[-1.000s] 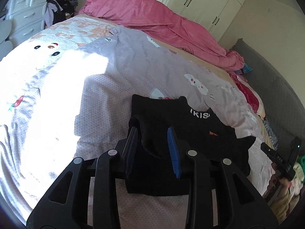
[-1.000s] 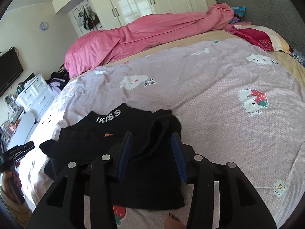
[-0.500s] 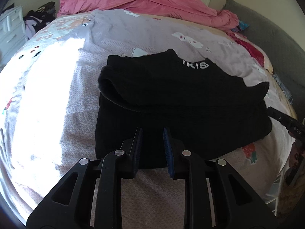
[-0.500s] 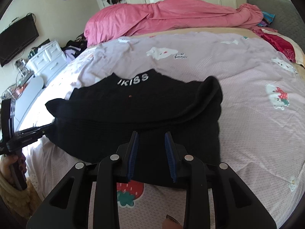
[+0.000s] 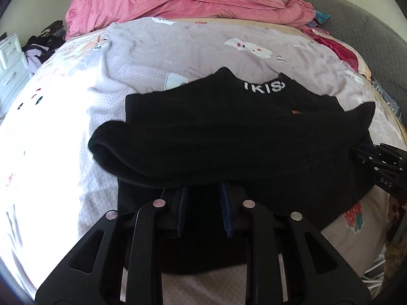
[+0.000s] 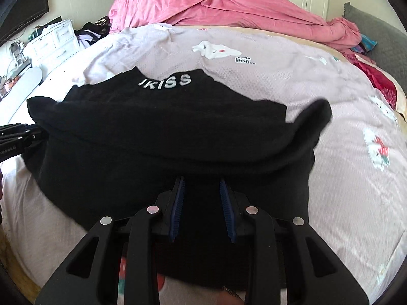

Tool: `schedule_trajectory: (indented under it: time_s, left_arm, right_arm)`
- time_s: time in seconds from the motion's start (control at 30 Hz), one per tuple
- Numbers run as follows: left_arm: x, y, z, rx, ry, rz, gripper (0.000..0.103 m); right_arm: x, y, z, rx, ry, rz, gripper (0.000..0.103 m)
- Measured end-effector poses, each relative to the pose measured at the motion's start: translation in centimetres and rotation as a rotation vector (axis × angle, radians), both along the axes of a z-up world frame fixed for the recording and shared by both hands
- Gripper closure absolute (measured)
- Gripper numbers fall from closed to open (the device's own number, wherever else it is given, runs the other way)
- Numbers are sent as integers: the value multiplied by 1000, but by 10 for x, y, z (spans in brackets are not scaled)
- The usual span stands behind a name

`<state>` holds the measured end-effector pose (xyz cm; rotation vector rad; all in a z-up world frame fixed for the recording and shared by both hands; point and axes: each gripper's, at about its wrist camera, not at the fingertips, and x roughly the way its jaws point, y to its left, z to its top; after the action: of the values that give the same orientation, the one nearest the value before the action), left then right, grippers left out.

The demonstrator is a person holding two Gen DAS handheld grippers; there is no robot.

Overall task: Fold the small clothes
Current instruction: 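Lay the hem onto the shirt near the collar with both tools, then open both tools and release the folded hem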

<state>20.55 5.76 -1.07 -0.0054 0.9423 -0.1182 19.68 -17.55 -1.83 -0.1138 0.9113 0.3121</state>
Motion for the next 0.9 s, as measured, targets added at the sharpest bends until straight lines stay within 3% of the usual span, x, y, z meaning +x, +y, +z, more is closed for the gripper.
schedule_trajectory:
  time_s: [0.4, 0.57, 0.6, 0.8, 0.9]
  left_arm:
    - [46, 25, 8, -4, -11, 59, 87]
    - [56, 39, 15, -10, -40, 98, 83]
    - [55, 44, 17, -23, -48, 110, 79]
    - [50, 73, 14, -101, -44, 183, 77]
    - [53, 84, 9, -148, -20, 205, 74]
  right_arm:
    - [58, -6, 14, 69, -20, -49, 75]
    - [75, -20, 19, 110, -30, -120, 75]
    - [76, -24, 20, 118, -33, -135, 75]
    - [72, -50, 29, 136, -66, -209, 75]
    - [71, -64, 31, 130, -71, -240, 69]
